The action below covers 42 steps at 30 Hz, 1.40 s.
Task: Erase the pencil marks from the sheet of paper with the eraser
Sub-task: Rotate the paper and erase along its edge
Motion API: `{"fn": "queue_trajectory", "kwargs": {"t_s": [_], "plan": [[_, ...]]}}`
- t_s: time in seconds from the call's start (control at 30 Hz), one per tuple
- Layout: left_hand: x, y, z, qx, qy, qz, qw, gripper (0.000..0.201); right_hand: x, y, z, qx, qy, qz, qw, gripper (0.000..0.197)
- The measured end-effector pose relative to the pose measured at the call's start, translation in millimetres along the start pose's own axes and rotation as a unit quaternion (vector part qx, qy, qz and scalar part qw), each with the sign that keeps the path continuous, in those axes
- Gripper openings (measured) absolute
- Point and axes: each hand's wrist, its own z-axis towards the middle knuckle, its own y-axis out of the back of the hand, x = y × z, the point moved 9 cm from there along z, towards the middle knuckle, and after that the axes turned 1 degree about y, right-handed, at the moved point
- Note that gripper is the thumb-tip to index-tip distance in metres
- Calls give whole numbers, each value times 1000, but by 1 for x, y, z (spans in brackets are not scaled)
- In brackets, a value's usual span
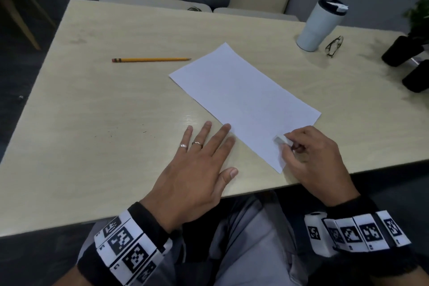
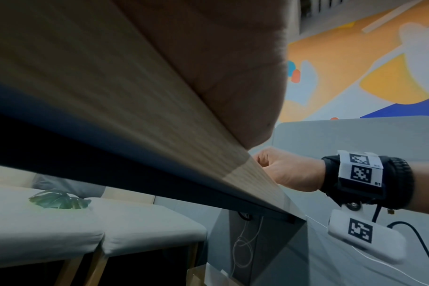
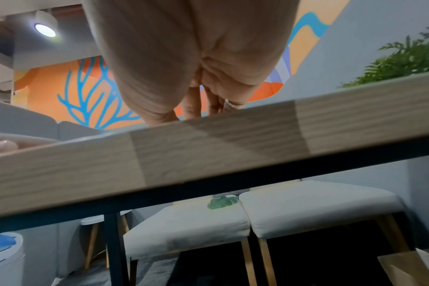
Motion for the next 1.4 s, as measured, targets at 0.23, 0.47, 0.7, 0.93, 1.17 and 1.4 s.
{"fn": "queue_trajectory", "kwargs": {"t_s": [0.23, 0.47, 0.7, 0.93, 1.17, 1.4], "plan": [[-4, 3, 2, -16, -9, -28, 999, 66, -39, 6, 1, 9, -15, -24, 1000, 13], [-4, 16, -1, -70, -3, -88, 994, 55, -72, 16, 10, -13, -51, -13, 999, 13], [-14, 17, 1, -59, -24, -77, 995, 52, -75, -1, 5, 142, -46, 118, 982, 20], [-10, 10, 1, -19, 4, -70, 997, 44, -70, 19, 16, -31, -109, 203, 973, 14], [-7, 13, 3, -19, 34, -64, 997, 41, -66, 15, 14, -25, -116, 132, 984, 3], [-12, 2, 4, 14, 23, -2, 1000, 56, -41, 4, 21, -9, -84, 68, 994, 4]]}}
